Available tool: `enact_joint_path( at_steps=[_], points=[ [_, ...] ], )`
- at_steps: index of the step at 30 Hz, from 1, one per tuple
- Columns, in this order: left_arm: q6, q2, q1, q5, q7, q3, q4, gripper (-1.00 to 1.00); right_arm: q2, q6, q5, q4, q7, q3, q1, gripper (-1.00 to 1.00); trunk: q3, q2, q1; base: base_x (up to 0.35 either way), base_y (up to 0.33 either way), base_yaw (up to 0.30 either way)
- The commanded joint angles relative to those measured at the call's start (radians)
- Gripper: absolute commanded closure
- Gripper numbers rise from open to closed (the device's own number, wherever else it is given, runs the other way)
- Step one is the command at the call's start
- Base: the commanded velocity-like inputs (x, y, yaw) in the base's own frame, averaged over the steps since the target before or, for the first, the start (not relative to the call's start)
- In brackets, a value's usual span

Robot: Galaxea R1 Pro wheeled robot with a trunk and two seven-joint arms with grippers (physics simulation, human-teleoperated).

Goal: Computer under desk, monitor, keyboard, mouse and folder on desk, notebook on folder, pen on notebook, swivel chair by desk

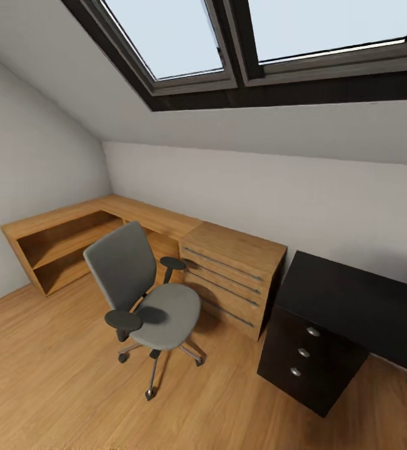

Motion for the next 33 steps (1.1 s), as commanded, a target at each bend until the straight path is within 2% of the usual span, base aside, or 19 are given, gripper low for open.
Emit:
enact_joint_path(
  at_steps=[1, 5, 9, 10, 11, 12, 14, 17, 20, 25, 33],
  points=[
    [-0.002, 0.0, 0.0, -0.003, 0.0, 0.005, -0.003, -1.0, 0.001, -0.003, -0.01, 0.001, -0.001, 0.009, -0.001, -1.0, -0.002, -0.002, 0.001, 0.0, 0.0, 0.28],
    [-0.001, -0.001, 0.0, -0.002, 0.001, 0.006, -0.026, -1.0, 0.001, 0.0, -0.015, 0.001, -0.001, 0.009, -0.001, -1.0, -0.002, -0.002, 0.001, 0.0, 0.0, 0.281],
    [0.0, 0.0, 0.0, 0.001, 0.011, 0.007, -0.134, -1.0, 0.001, -0.001, -0.016, -0.001, -0.002, 0.008, -0.001, -1.0, -0.002, -0.002, 0.001, 0.0, 0.0, 0.284],
    [0.001, 0.0, 0.0, 0.002, 0.013, 0.007, -0.202, -1.0, 0.0, -0.001, -0.017, -0.003, -0.002, 0.006, -0.001, -1.0, -0.002, -0.002, 0.001, 0.0, 0.0, 0.287],
    [0.001, 0.0, 0.0, 0.002, 0.013, 0.007, -0.226, -1.0, 0.0, -0.001, -0.017, -0.004, -0.002, 0.005, -0.001, -1.0, -0.002, -0.002, 0.001, 0.0, 0.0, 0.287],
    [0.001, 0.0, 0.0, 0.003, 0.015, 0.007, -0.3, -1.0, -0.001, -0.001, -0.017, -0.005, -0.002, 0.002, -0.001, -1.0, -0.002, -0.002, 0.001, 0.0, 0.0, 0.287],
    [0.002, 0.0, -0.006, 0.005, 0.016, 0.007, -0.378, -1.0, -0.003, -0.001, -0.025, -0.006, -0.002, -0.007, -0.001, -1.0, -0.002, -0.002, 0.001, 0.0, 0.0, 0.287],
    [0.001, -0.003, -0.012, 0.006, 0.014, 0.009, -0.42, -1.0, -0.006, -0.001, -0.052, -0.008, -0.002, -0.02, -0.002, -1.0, -0.002, -0.002, 0.001, 0.0, 0.0, 0.287],
    [0.002, -0.005, -0.014, 0.005, 0.009, 0.009, -0.408, -1.0, -0.008, -0.001, -0.075, -0.013, -0.002, -0.025, -0.002, -1.0, -0.002, -0.002, 0.001, 0.0, 0.0, 0.288],
    [0.0, -0.02, -0.015, 0.0, 0.005, 0.006, -0.325, -1.0, -0.02, 0.003, -0.113, -0.022, -0.002, -0.028, -0.002, -1.0, -0.002, -0.002, 0.001, 0.0, 0.0, 0.287],
    [-0.013, -0.022, -0.015, -0.004, 0.001, 0.004, -0.307, -1.0, -0.024, 0.002, -0.118, -0.022, -0.001, -0.027, -0.002, -1.0, -0.002, -0.002, 0.001, 0.0, 0.0, 0.287]
  ],
)
